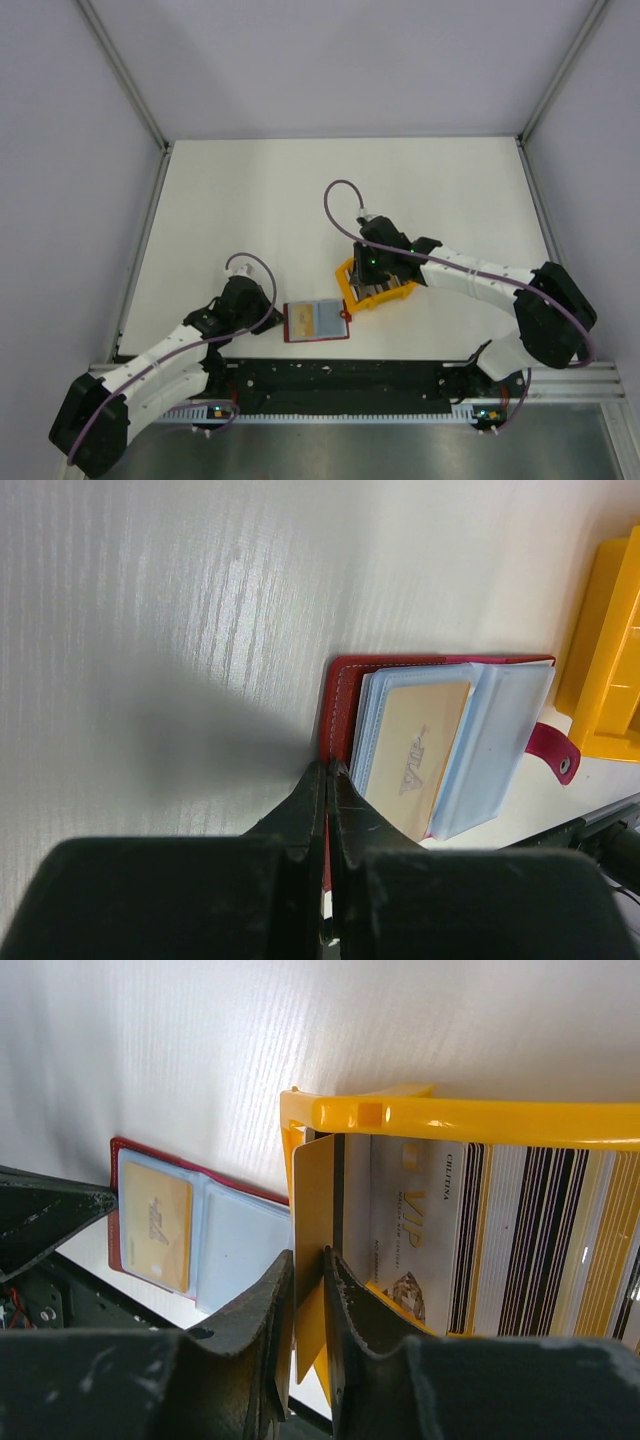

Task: Put the credit cards into the card holder
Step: Pick up the credit card from the storage box, then insert the credit card into the card holder.

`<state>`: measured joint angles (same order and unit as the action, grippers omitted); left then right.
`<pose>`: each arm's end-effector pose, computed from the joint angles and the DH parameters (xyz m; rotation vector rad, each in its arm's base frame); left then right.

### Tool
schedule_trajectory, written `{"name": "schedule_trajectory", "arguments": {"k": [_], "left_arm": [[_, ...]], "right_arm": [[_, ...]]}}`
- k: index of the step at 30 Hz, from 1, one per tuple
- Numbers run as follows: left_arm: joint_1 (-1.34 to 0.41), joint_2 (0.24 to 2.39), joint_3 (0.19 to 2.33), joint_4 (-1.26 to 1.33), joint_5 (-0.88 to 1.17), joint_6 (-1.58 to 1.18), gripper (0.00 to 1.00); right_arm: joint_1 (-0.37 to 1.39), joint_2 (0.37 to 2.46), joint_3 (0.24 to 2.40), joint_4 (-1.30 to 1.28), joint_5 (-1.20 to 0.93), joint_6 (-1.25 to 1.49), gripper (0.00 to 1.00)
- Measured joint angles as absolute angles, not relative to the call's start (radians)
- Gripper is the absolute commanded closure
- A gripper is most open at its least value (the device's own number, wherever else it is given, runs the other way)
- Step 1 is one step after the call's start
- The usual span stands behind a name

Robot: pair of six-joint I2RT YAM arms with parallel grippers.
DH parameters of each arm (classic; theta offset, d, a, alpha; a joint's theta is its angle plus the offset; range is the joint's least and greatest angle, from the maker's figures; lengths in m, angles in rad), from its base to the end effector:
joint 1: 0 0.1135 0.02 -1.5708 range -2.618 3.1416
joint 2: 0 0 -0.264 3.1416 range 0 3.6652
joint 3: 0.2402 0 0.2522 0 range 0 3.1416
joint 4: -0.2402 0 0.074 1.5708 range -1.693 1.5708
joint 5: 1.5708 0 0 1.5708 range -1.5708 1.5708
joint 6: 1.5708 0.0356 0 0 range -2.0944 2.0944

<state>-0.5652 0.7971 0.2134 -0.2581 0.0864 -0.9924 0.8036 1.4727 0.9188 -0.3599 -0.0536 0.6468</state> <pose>0.1216 -0.0807 0.1358 -0.5042 2.5251 -0.7692 0.2075 0.2180 0.2117 -0.2282 2.6008 0.6426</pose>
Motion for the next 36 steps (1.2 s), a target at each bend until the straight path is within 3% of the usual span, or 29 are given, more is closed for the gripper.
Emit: {"name": "schedule_trajectory", "arguments": {"k": [5,13,29,36], "left_arm": [[-0.565,0.797,0.213,-0.258,0.086,-0.992,1.00],[-0.566,0.797,0.214,-0.258,0.086,-0.991,1.00],[-0.566,0.773,0.222,-0.285,0.099,-0.969,1.00],[-0.565,0.738,0.250,-0.319,0.123,-0.965,1.00]], "right_arm": [[0.794,1.465,0.918,-0.361,-0.054,0.647,0.94],[0.781,1.426,0.918,-0.366,-0.012,0.645,1.00],[0.790,1.230,0.896,-0.374,0.059,0.667,1.00],[0.928,1.240,0.882,-0.279,0.058,0.738,1.00]]}}
